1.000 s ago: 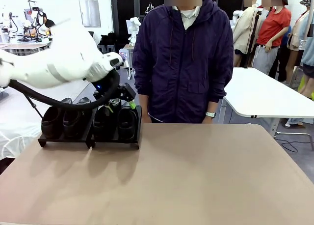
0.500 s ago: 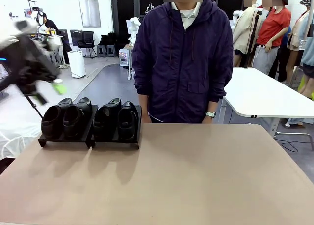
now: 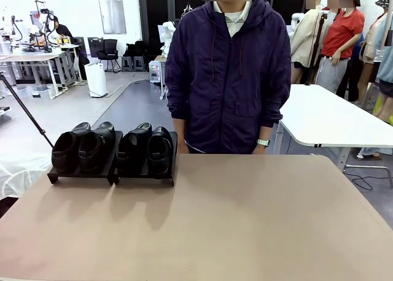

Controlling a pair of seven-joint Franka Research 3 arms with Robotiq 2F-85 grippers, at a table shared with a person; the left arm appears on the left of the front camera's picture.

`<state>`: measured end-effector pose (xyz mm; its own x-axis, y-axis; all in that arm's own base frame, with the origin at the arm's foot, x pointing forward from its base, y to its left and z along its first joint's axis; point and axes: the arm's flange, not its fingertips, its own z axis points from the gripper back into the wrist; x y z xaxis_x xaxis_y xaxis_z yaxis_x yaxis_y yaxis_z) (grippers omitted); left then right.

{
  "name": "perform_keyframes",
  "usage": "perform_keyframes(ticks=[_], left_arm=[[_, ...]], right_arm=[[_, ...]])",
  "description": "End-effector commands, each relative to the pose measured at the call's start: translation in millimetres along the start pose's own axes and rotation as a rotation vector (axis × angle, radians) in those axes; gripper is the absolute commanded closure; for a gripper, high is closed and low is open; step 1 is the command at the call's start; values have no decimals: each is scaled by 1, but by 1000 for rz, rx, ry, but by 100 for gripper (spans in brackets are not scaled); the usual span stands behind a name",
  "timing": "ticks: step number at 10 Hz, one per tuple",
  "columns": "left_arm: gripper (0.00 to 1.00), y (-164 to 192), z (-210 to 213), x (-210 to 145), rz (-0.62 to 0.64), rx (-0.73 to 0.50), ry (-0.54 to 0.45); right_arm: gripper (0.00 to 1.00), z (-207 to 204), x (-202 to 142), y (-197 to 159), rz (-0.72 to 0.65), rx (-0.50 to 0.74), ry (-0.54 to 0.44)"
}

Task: Organize the shoes by placing them on the stand.
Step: Place the Shoe from the middle of the table onto the Shoes Stand.

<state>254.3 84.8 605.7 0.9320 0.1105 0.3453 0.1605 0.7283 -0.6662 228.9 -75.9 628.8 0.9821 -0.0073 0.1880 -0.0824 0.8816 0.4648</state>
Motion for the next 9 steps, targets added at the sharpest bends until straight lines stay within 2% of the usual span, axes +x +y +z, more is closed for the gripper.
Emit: perform_keyframes(ticks=[1, 9], left_arm=[[0, -19, -8, 27, -43, 10, 87], [0, -19, -8, 27, -43, 10, 87]], right_arm=[[0, 3, 2, 2, 24, 27, -3], [0, 3, 2, 2, 24, 27, -3]])
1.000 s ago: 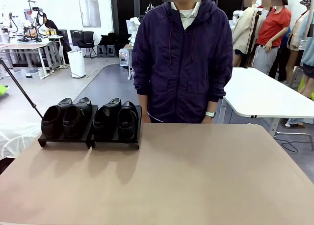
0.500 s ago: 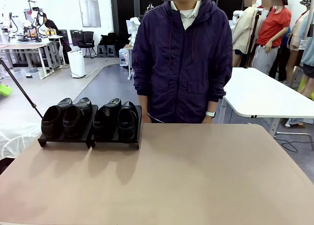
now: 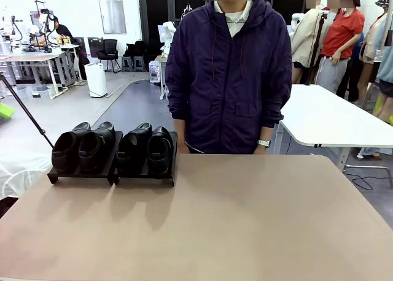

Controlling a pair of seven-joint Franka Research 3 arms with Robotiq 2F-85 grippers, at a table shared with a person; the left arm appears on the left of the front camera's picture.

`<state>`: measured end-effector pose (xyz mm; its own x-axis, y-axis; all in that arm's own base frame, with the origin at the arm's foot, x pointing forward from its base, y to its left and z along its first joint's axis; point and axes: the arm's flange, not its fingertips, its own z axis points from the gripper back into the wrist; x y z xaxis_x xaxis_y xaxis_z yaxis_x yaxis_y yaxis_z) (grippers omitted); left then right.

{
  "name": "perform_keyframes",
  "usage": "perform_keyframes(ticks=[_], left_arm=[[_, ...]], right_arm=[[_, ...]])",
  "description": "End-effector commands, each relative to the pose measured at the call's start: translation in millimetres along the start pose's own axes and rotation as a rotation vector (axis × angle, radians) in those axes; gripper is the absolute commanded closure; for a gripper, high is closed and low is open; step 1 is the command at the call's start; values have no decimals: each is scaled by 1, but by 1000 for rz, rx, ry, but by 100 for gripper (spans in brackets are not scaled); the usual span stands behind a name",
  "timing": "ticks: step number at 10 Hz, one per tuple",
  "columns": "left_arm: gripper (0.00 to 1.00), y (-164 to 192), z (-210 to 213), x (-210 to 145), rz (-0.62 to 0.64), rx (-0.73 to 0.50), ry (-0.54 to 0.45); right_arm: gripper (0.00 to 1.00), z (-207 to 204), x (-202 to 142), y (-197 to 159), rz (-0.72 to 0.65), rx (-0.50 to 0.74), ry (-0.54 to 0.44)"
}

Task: Organize the shoes by placing them on the stand.
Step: Place the Shoe from the middle of the table onto the Shoes Stand.

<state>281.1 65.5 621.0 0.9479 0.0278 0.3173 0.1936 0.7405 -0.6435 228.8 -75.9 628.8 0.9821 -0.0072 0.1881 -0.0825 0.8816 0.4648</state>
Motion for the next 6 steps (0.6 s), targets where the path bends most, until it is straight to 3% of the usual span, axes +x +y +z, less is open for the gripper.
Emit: perform_keyframes(ticks=[1, 6], left_arm=[[0, 0, 3, -2, -4, -4, 7], [0, 0, 3, -2, -4, -4, 7]], right_arm=[[0, 3, 2, 2, 24, 27, -3], [0, 3, 2, 2, 24, 27, -3]])
